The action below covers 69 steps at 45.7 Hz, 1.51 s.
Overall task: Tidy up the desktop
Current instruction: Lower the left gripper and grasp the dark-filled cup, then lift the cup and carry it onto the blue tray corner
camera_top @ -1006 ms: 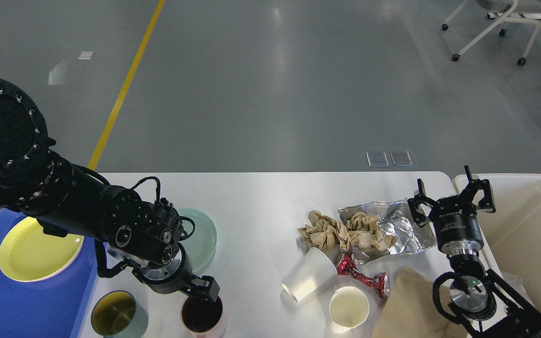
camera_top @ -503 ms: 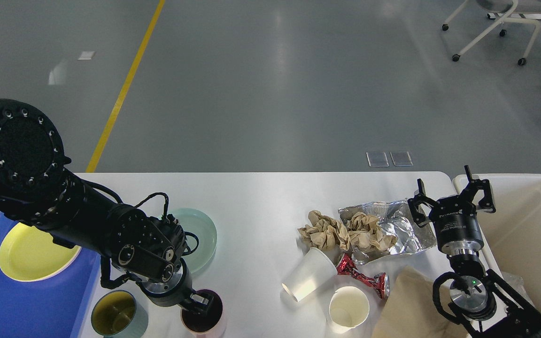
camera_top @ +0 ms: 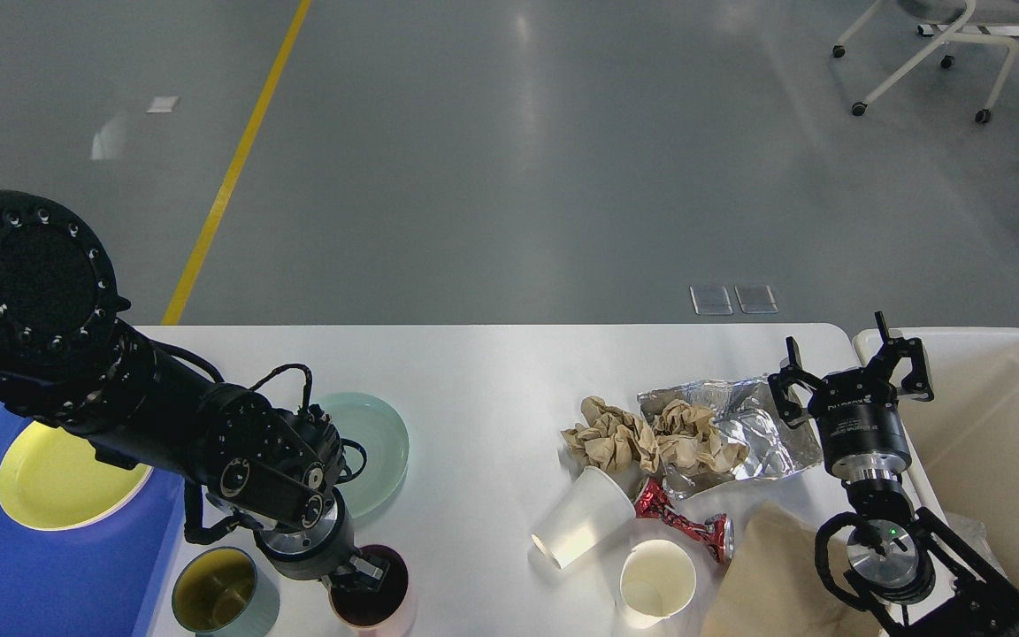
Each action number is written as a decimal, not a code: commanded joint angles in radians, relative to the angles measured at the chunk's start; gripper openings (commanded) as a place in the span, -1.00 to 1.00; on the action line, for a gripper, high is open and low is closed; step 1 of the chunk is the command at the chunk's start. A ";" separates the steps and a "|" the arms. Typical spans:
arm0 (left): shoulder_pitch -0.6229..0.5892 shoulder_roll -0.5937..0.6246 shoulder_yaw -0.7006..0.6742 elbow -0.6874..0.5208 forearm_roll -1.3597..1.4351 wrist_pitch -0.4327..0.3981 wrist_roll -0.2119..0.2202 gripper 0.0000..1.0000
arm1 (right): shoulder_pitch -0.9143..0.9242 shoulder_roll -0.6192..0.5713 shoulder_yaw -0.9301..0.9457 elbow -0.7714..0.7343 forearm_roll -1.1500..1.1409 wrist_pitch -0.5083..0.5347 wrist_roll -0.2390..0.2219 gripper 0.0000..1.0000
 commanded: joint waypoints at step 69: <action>-0.790 0.477 0.478 -0.108 -0.218 -0.608 -0.030 -1.00 | 0.000 0.000 0.000 0.000 0.000 0.000 0.000 1.00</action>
